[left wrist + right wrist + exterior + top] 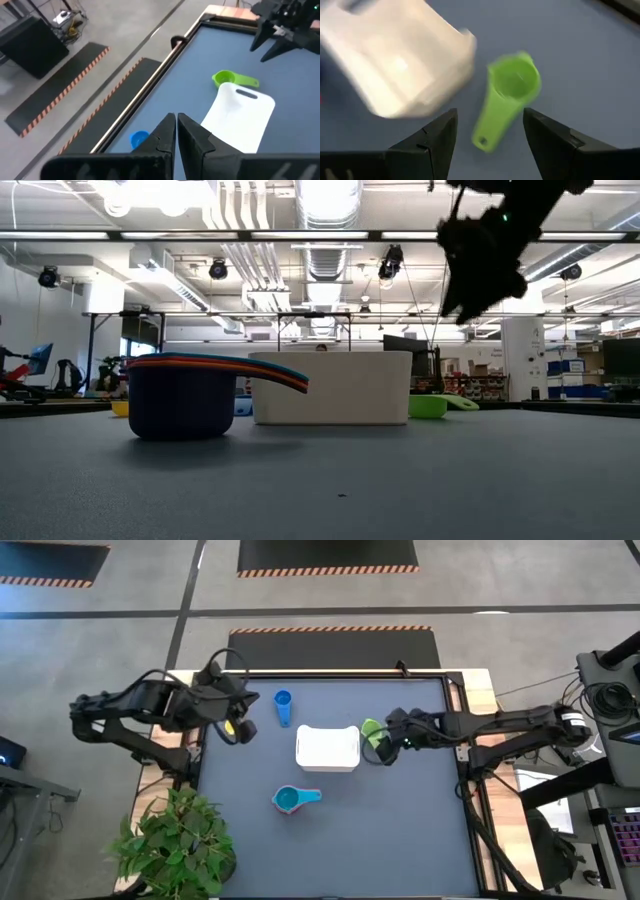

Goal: Nest measuring cups in basket
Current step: Stack the green measuring cup on the light blue measuring cup

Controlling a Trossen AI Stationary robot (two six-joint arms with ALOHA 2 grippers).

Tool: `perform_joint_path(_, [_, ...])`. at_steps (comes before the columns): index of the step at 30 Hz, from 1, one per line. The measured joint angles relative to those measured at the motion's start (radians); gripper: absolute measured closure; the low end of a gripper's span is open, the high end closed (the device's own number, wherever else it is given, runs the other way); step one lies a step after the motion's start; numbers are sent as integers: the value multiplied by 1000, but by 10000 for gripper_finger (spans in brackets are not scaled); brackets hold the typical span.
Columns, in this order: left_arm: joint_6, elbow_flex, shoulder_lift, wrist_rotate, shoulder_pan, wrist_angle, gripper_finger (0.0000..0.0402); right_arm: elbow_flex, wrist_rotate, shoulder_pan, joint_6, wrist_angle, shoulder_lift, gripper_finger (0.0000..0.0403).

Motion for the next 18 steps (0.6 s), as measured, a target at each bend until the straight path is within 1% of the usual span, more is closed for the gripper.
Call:
perform_joint_path(4, [0,0,4,0,6,2,402,-31,1,0,97,-60,26,188])
perform_joint_path(9, [0,0,-4,-2,6,2,402,-47,3,0,164,-58,82,184])
perform_joint_path(12, [2,0,-7,-2,6,2,402,-47,10,0,188,-48,127,168])
perform_joint_path(18, [23,0,-7,-2,6,2,402,-47,30,-7,188,36,232,120])
